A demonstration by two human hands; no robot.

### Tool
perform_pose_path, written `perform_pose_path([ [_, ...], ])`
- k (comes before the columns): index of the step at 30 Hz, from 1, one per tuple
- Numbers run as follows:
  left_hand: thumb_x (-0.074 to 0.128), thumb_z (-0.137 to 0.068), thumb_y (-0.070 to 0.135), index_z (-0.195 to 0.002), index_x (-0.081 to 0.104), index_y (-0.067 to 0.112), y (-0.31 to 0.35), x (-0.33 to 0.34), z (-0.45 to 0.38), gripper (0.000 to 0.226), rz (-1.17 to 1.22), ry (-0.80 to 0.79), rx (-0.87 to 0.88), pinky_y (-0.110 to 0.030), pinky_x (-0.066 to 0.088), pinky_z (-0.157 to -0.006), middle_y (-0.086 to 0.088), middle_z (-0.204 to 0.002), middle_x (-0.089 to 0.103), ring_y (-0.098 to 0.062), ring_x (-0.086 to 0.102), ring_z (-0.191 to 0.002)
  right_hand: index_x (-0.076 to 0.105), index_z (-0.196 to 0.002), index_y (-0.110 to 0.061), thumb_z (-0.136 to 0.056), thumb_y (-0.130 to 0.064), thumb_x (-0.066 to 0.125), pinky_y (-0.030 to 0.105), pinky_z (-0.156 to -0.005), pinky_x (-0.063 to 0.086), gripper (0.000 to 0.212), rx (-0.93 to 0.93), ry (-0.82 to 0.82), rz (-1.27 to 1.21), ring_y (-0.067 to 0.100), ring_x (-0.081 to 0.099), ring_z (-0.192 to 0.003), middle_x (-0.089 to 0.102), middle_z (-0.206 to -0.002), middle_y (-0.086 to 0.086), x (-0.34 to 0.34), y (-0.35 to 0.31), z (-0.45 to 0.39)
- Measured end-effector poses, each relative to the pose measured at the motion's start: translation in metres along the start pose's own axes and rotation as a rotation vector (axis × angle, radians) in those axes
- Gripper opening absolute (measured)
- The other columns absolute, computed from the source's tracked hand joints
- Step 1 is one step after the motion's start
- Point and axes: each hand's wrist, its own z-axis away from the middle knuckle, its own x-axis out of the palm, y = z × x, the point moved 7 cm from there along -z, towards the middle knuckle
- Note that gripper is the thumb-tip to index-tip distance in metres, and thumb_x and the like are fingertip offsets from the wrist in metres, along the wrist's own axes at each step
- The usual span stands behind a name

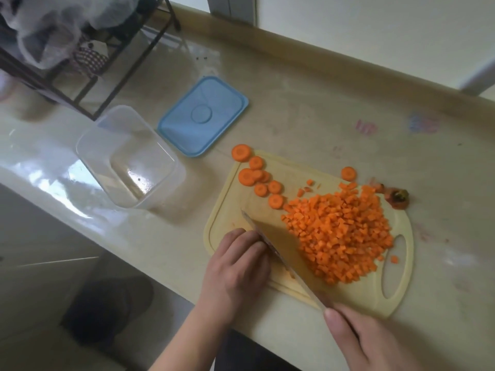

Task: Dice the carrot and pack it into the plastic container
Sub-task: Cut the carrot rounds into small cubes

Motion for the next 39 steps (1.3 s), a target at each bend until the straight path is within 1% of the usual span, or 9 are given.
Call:
perform_pose_path([
  [7,0.07,-0.086,0.001,-0.092,0.076,0.001,-0.002,0.0,0.003,0.009,0.003,-0.01,-0.028,-0.038,0.055,-0.089,-0.012,-0.102,0.07,-0.031,0.065,-0.097,0.043,-0.09,-0.083,-0.055,-0.097,0.019,-0.011,-0.076,0.027,0.045,0.125,-0.052,-0.132,-0.036,0.039,-0.099,0.043,-0.099,-0.062,-0.011,-0.01,0.001],
  [13,0.073,-0.083,0.0,-0.093,0.076,0.0,-0.002,0.001,0.003,0.01,0.023,-0.016,-0.03,-0.038,0.055,-0.087,-0.012,-0.103,0.07,-0.032,0.065,-0.096,0.044,-0.098,-0.082,-0.058,-0.094,0.023,-0.012,-0.082,0.025,0.047,0.131,-0.095,-0.082,-0.038,0.03,-0.109,0.038,-0.11,-0.062,-0.011,-0.01,0.004],
  [17,0.067,-0.087,0.003,-0.091,0.074,0.001,-0.003,0.0,0.001,0.008,0.049,-0.023,-0.052,-0.034,0.053,-0.089,-0.011,-0.101,0.068,-0.031,0.062,-0.096,0.05,-0.08,-0.077,-0.081,-0.069,0.038,-0.002,-0.062,0.036,0.014,0.182,-0.146,-0.157,-0.021,0.053,-0.069,0.053,-0.06,-0.044,-0.009,-0.013,0.002],
  [22,0.068,-0.086,0.005,-0.089,0.073,0.002,-0.004,-0.001,-0.001,0.006,0.085,-0.026,-0.081,-0.029,0.051,-0.091,-0.01,-0.099,0.066,-0.027,0.06,-0.097,0.058,-0.057,-0.042,-0.084,-0.051,0.042,0.018,-0.051,0.043,0.032,0.273,-0.224,-0.278,0.001,0.046,-0.042,0.049,-0.043,-0.005,-0.011,-0.005,0.0],
  [25,0.071,-0.084,0.0,-0.09,0.072,0.002,-0.004,-0.001,0.0,0.006,0.1,-0.031,-0.084,-0.032,0.051,-0.092,-0.009,-0.1,0.065,-0.027,0.06,-0.098,0.056,-0.059,-0.037,-0.085,-0.053,0.04,0.017,-0.049,0.039,0.034,0.269,-0.253,-0.277,0.001,0.045,-0.041,0.047,-0.042,-0.005,-0.011,-0.007,-0.003],
  [29,0.073,-0.082,-0.002,-0.092,0.073,0.001,-0.004,-0.002,0.0,0.011,0.09,-0.028,-0.058,-0.032,0.051,-0.095,-0.011,-0.102,0.067,-0.026,0.06,-0.1,0.048,-0.066,-0.072,-0.085,-0.066,0.03,0.003,-0.058,0.035,0.027,0.159,-0.225,-0.179,-0.018,0.052,-0.062,0.052,-0.053,-0.039,-0.005,-0.022,-0.01],
  [32,0.073,-0.082,-0.002,-0.092,0.074,0.001,-0.003,-0.003,0.001,0.011,0.079,-0.024,-0.051,-0.031,0.051,-0.095,-0.011,-0.102,0.068,-0.027,0.061,-0.1,0.051,-0.073,-0.071,-0.088,-0.065,0.026,-0.002,-0.065,0.034,0.029,0.085,-0.198,-0.099,-0.022,0.053,-0.078,0.051,-0.067,-0.05,-0.002,-0.029,-0.016],
  [36,0.071,-0.083,-0.001,-0.091,0.073,0.001,-0.002,-0.003,0.002,0.008,0.058,-0.017,-0.039,-0.031,0.051,-0.092,-0.011,-0.099,0.066,-0.026,0.058,-0.098,0.053,-0.078,-0.066,-0.074,-0.076,0.021,0.004,-0.061,0.039,0.034,0.085,-0.151,-0.151,-0.012,0.057,-0.069,0.055,-0.059,-0.038,-0.006,-0.03,-0.015],
  [39,0.073,-0.081,-0.003,-0.089,0.073,0.0,-0.002,-0.001,0.003,0.008,0.03,0.001,-0.03,-0.032,0.051,-0.091,-0.012,-0.096,0.066,-0.026,0.057,-0.095,0.053,-0.074,-0.066,-0.089,-0.064,0.03,0.009,-0.056,0.038,0.027,0.117,-0.145,-0.228,-0.007,0.056,-0.058,0.057,-0.051,-0.026,-0.009,-0.028,-0.013],
])
